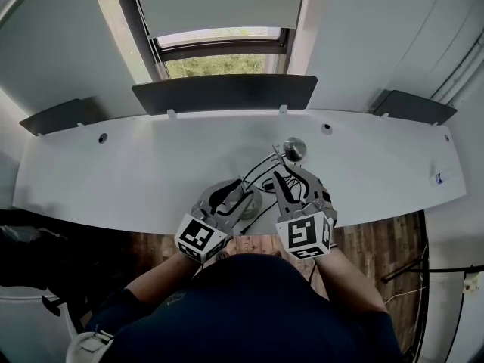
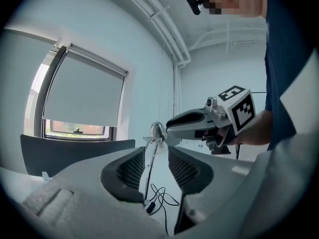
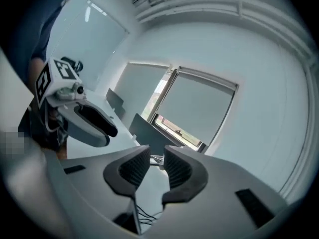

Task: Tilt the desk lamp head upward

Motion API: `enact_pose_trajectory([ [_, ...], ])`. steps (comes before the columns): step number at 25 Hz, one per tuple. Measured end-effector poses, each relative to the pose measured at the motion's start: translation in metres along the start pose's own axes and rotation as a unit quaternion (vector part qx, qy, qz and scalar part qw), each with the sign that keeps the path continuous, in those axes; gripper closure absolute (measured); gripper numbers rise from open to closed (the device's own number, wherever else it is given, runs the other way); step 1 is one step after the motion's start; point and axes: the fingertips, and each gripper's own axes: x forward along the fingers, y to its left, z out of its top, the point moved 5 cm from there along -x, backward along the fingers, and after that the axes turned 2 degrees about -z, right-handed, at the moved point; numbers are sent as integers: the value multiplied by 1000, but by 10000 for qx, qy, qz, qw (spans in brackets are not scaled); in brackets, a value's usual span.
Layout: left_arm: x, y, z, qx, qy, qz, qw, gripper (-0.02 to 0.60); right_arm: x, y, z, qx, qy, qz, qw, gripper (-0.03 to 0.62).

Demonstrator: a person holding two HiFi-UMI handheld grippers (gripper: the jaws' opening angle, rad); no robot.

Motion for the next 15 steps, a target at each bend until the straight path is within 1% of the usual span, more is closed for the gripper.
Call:
enact_pose_trajectory([
  [2, 1, -3, 5, 9, -88, -5, 10000, 431, -2, 5, -1, 667, -128, 202, 9975, 533],
  [4, 1, -6, 7, -1, -120, -6, 9999, 448, -1, 7, -2, 1290, -268, 377, 9906, 556],
  [6, 1, -7, 5, -48, -99, -8, 9999, 471, -1, 8, -4, 1885, -460, 594, 9792, 568],
  [8, 0, -8, 3, -106, -92, 11, 9999, 500, -1, 11, -7, 2402, -668, 810, 9650, 574],
  [10, 0, -8, 2, -99, -116, 18, 9999, 536, -1, 16, -9, 2738, -832, 959, 9534, 579],
  [12, -1, -9, 2, -55, -199, 15, 9998, 571, -3, 22, -9, 2898, -954, 1034, 9467, 580],
  [15, -1, -12, 1, -89, -210, -17, 9997, 575, -5, 28, -9, 3001, -1115, 1084, 9412, 583],
])
